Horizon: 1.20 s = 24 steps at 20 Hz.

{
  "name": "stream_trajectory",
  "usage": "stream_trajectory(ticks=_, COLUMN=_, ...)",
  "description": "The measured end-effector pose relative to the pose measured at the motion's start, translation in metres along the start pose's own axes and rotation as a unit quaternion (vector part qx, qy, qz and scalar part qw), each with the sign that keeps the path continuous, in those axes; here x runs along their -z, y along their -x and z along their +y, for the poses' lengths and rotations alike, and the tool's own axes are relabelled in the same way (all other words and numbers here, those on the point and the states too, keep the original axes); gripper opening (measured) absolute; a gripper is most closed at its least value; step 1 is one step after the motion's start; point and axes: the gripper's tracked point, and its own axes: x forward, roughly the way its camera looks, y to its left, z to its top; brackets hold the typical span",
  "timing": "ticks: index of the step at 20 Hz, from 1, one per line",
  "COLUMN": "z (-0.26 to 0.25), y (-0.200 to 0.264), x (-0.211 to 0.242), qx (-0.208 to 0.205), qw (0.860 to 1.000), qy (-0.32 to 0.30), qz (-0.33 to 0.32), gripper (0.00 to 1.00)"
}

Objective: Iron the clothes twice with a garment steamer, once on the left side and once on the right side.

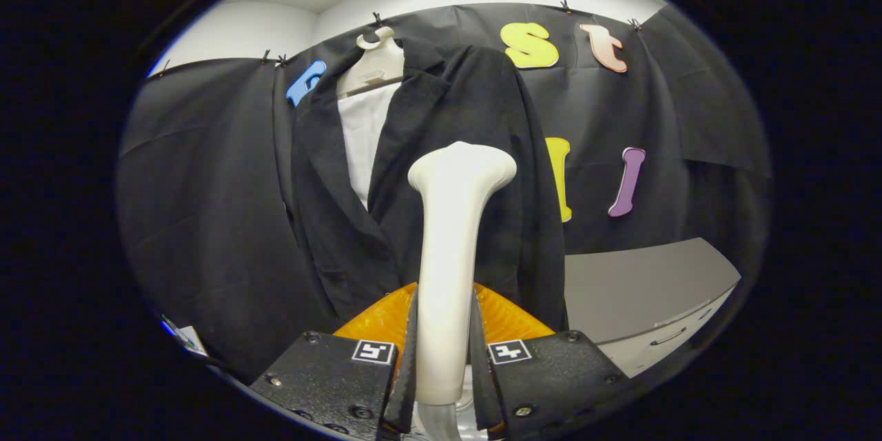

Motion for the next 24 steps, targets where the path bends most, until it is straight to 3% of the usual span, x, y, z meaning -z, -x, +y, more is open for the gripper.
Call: stream_trajectory(ticks=24, z=-0.019, y=-0.005, x=0.132, qx=0.002, qw=0.994, qy=0.001, qz=0.114, gripper=0.36)
